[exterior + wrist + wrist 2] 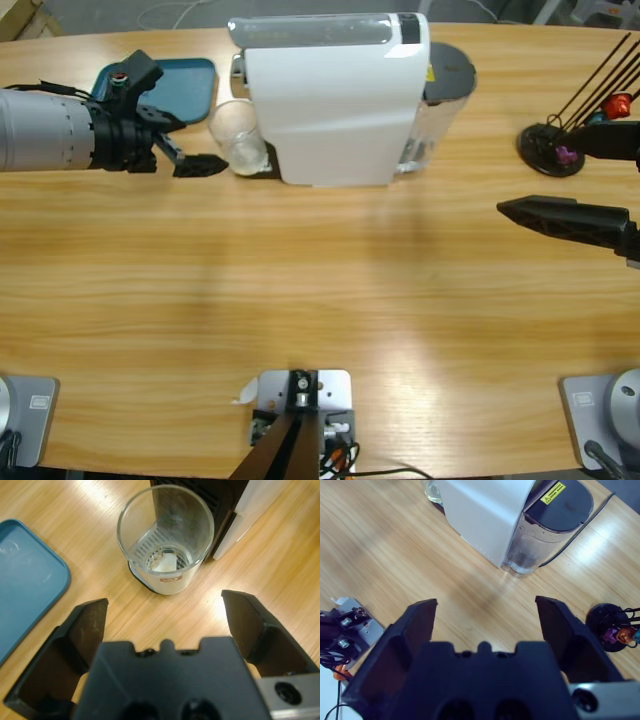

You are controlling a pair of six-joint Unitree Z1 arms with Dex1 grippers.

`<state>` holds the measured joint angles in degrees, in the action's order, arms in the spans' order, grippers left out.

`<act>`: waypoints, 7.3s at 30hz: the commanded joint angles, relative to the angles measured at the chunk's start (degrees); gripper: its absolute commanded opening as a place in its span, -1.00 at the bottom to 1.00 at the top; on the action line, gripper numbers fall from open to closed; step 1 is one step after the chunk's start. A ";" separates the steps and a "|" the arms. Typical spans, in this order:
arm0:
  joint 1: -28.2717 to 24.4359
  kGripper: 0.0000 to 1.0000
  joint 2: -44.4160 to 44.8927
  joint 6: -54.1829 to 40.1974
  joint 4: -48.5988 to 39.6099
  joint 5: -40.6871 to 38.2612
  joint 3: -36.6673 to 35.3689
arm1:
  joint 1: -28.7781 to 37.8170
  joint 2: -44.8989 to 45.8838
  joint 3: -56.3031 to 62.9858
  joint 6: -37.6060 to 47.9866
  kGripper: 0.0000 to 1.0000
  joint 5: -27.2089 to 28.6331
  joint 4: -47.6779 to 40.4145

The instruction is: Pour coffee

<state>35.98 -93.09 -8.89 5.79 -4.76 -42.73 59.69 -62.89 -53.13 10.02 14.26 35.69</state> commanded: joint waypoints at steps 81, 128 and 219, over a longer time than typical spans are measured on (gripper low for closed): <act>2.69 0.99 21.23 3.25 -30.40 6.87 -1.96 | -24.02 -43.43 -61.39 -2.20 -1.00 -13.73 30.56; 2.43 0.99 17.75 3.27 -29.34 6.95 -2.01 | -25.44 -50.60 -58.19 -1.53 -1.00 -22.44 28.51; 2.60 0.99 14.69 3.35 -27.23 6.52 -1.83 | -24.35 -50.67 -64.43 -6.33 -1.00 -13.38 33.13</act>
<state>38.04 -76.12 -4.77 -22.33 1.45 -44.51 36.08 -111.33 -119.79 4.25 0.24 69.13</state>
